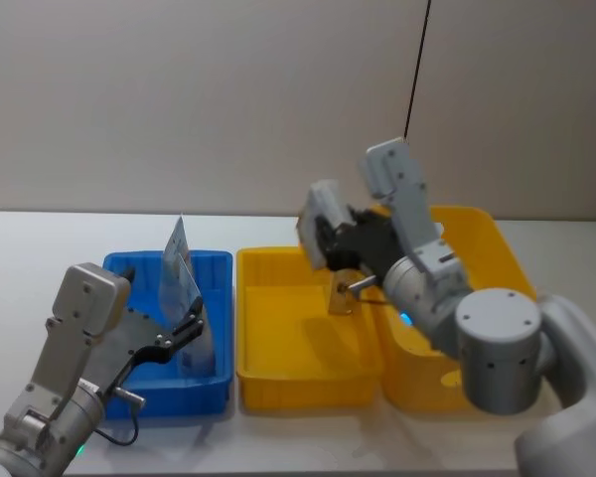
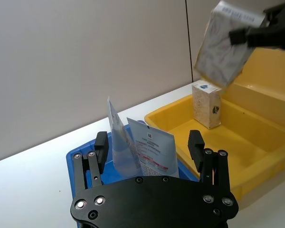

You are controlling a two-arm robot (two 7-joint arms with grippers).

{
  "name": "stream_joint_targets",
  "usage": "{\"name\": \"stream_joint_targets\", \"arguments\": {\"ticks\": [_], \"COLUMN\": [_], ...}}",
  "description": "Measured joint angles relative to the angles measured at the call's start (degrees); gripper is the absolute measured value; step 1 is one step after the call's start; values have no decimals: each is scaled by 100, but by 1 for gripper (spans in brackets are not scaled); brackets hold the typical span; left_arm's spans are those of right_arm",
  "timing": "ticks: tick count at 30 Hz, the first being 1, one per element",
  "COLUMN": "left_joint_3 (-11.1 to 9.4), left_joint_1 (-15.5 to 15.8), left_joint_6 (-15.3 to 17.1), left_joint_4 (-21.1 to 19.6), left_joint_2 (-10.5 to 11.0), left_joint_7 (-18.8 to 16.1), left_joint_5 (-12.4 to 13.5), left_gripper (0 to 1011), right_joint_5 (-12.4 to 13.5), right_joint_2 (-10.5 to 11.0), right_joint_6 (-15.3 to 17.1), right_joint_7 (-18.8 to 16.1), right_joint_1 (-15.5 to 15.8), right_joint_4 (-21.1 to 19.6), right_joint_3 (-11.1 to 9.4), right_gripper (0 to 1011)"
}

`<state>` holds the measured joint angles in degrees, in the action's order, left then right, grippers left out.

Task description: Bimanual collaborative sorting of washing and personal care products

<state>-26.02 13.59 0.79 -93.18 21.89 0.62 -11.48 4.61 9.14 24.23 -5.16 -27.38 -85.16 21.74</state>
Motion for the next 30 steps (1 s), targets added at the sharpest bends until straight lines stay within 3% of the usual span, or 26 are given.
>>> {"name": "stream_joint_targets", "arguments": {"ticks": [15,20,30], "left_joint_3": [0,0,0], "left_joint_1": [0,0,0], "left_joint_6": [0,0,0], "left_joint_4": [0,0,0], "left_joint_2": [0,0,0], "left_joint_7": [0,0,0], "left_joint_5": [0,0,0], "left_gripper": [1001,1001,1001], "right_joint_5": [-166,-196,-205], "right_joint_2": [514,686,861], "right_joint_6": [-71,16,147], "right_joint_7": [229,315,361], "right_joint_1": [210,308,363], "right_joint_4": [-426,-414,-151], "right_joint_3": [-644,-909,-1230], "right_gripper": [347,347,347]}}
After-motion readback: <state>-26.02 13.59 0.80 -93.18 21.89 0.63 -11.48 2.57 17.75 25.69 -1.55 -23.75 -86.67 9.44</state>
